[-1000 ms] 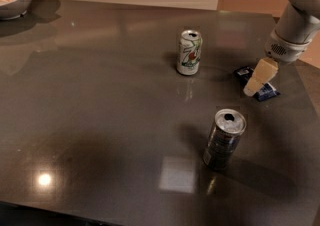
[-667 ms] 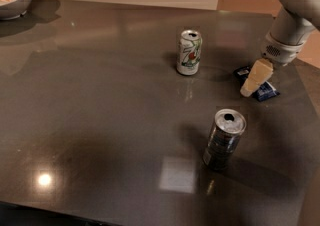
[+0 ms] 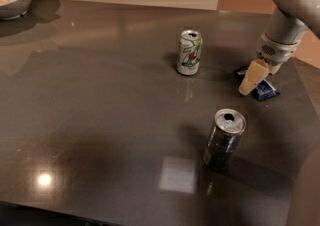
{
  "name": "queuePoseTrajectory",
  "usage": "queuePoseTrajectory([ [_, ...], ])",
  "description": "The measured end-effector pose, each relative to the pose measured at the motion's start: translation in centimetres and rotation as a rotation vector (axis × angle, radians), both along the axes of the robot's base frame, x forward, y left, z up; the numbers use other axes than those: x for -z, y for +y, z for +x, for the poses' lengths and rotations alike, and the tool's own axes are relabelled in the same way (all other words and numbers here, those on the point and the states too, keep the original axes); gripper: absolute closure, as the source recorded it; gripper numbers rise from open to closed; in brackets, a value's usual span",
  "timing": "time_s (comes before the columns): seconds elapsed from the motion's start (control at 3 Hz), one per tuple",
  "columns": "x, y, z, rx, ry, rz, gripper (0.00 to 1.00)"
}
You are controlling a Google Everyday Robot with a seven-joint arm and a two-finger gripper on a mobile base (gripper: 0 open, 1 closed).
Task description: Move rxbar blueberry near 7up can
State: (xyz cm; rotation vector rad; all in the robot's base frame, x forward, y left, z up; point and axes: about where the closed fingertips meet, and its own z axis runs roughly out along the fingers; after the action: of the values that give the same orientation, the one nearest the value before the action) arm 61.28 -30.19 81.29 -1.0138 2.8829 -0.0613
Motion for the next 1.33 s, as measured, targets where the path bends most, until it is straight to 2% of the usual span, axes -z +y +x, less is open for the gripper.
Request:
queuePoseTrajectory([
  [0.67, -1.4, 0.0, 0.0, -0.001, 0.000, 0.000, 0.88],
  [1.0, -1.6, 0.6, 0.0, -0.016, -0.003, 0.006, 1.00],
  [1.33, -2.4, 3.7, 0.3, -0.111, -0.016, 0.046, 1.00],
])
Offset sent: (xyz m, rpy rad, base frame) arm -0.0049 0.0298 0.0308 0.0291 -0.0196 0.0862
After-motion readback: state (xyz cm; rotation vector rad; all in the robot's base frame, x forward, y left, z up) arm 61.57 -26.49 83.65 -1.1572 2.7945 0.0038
